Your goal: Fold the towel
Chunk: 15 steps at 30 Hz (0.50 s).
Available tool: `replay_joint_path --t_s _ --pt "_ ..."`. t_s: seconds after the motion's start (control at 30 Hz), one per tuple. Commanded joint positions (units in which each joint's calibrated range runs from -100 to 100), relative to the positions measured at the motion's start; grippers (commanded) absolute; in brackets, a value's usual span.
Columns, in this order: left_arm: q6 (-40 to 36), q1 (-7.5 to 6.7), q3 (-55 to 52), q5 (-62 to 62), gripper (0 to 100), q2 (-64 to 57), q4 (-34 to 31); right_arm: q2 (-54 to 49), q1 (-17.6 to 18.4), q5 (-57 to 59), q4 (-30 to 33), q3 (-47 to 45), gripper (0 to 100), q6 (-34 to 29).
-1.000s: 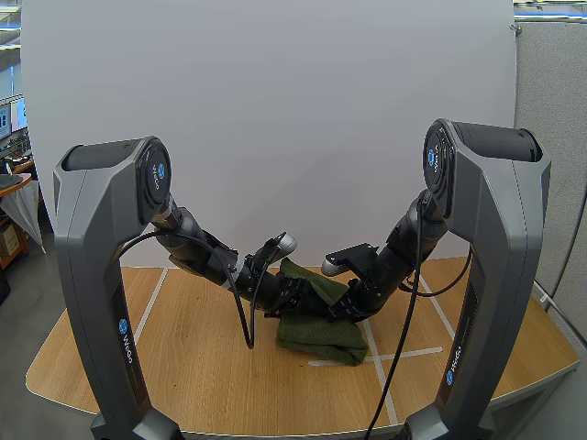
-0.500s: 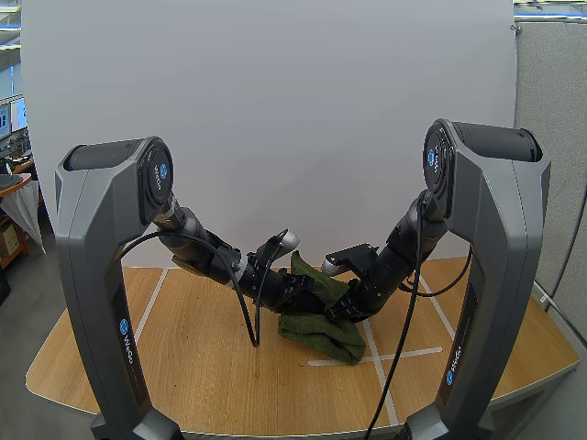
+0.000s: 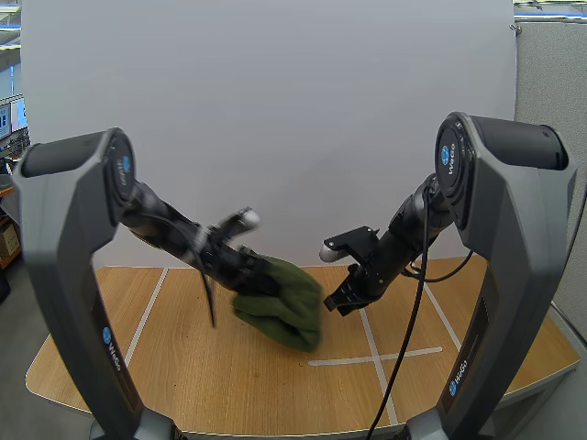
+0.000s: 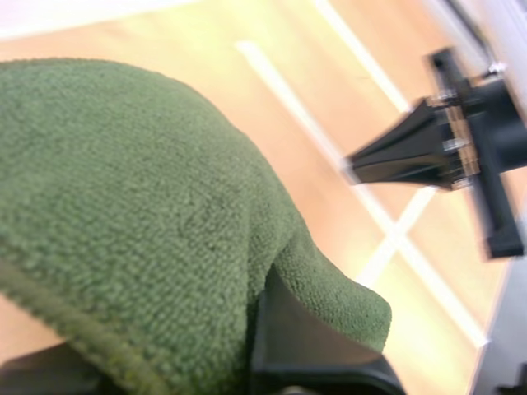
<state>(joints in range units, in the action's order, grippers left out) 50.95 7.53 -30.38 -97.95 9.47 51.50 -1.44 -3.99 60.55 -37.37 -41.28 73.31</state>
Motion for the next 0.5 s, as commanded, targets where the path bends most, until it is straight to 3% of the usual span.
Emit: replay_joint_path --t_s 0.0,0.17,0.27,0.37,0.47 --pt "-0.9 6.74 4.9 -2.1 0 -4.5 -9.0 -2.0 0.0 6.3 2.7 -0.5 0 -1.7" --pt "2.0 13.87 10.8 -2.1 0 -5.2 -16.9 -2.6 0.0 9.5 2.7 -0.5 0 -3.3" --pt "6.0 17.08 13.0 -2.1 0 -4.8 -19.5 -4.2 0.0 10.7 2.7 -0.5 0 -4.0" --pt "8.9 19.46 15.4 -2.1 0 -3.8 -19.6 -6.6 0.0 13.1 2.7 -0.5 0 -5.1" --pt "9.2 20.76 19.0 -2.1 0 -1.1 -19.6 -9.8 0.0 16.5 4.5 -0.5 0 -6.8"
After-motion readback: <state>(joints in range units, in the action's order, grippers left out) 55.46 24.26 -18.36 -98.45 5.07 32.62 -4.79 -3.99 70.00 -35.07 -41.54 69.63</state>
